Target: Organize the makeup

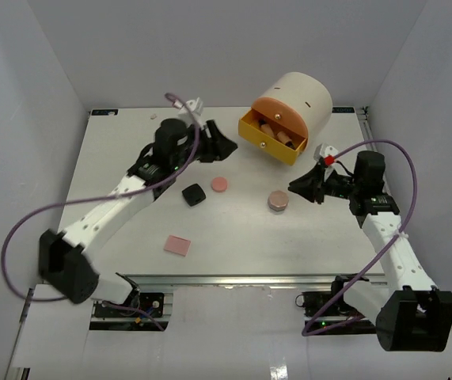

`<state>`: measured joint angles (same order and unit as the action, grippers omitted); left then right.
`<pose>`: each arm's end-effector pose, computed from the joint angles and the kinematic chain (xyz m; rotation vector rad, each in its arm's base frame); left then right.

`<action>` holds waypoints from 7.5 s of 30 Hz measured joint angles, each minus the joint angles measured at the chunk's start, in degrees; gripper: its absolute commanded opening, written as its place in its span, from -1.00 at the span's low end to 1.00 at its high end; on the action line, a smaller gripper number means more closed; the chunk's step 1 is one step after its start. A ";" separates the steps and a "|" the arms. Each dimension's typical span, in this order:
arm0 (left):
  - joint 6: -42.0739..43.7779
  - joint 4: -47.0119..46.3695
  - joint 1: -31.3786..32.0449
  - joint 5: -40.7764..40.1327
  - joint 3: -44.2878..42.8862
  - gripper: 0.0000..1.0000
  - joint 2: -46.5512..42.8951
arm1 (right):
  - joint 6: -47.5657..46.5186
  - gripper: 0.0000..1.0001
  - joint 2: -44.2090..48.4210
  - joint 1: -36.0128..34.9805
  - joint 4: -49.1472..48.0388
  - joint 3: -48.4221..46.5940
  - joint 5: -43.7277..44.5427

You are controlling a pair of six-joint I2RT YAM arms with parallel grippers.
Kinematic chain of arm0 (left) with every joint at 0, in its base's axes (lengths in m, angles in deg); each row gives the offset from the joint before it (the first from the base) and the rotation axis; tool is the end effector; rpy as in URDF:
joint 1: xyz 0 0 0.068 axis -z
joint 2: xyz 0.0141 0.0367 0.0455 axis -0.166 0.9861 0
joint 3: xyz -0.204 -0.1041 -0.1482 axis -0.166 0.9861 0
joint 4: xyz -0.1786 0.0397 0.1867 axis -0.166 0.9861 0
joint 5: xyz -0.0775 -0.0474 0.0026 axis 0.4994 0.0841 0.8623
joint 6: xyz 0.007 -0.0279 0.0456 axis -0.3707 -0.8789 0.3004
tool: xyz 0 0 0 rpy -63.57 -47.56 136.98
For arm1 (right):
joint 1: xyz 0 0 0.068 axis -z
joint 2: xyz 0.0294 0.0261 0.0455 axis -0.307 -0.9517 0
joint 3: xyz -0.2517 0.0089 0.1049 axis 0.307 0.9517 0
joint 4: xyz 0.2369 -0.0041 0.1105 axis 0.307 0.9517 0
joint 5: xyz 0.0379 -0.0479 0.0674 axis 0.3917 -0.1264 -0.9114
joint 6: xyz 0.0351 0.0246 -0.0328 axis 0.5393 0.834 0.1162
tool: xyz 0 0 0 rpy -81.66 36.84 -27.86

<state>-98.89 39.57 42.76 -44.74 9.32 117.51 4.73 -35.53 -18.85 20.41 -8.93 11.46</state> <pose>0.2857 -0.1936 0.3679 0.0952 1.9719 -0.9397 0.2190 0.0352 0.3019 -1.0340 1.4932 0.7634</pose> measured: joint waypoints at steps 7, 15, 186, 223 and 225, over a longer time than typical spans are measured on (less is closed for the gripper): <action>11.33 -6.94 -14.23 0.33 35.34 0.32 -37.94 | -10.38 -0.71 -10.85 -22.55 5.68 -8.43 27.61; 13.88 -4.54 -16.74 3.09 37.80 0.40 -33.64 | -11.81 -0.57 -32.77 -31.34 4.38 -22.94 60.16; 22.44 -6.74 -10.79 -4.38 40.16 0.96 -40.72 | 12.81 0.14 -32.78 -26.18 -3.92 -2.63 65.26; 22.44 -5.77 -10.79 -1.96 40.16 0.96 -34.95 | 7.99 0.73 -30.60 -21.84 -8.80 -16.56 66.78; 22.44 -5.72 -10.79 -1.91 40.16 0.96 -34.52 | 8.11 0.88 -30.67 -21.54 -8.70 -16.56 66.89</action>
<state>-76.45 33.85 31.97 -46.65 49.48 83.00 12.84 -66.20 -40.39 11.72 -25.49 78.35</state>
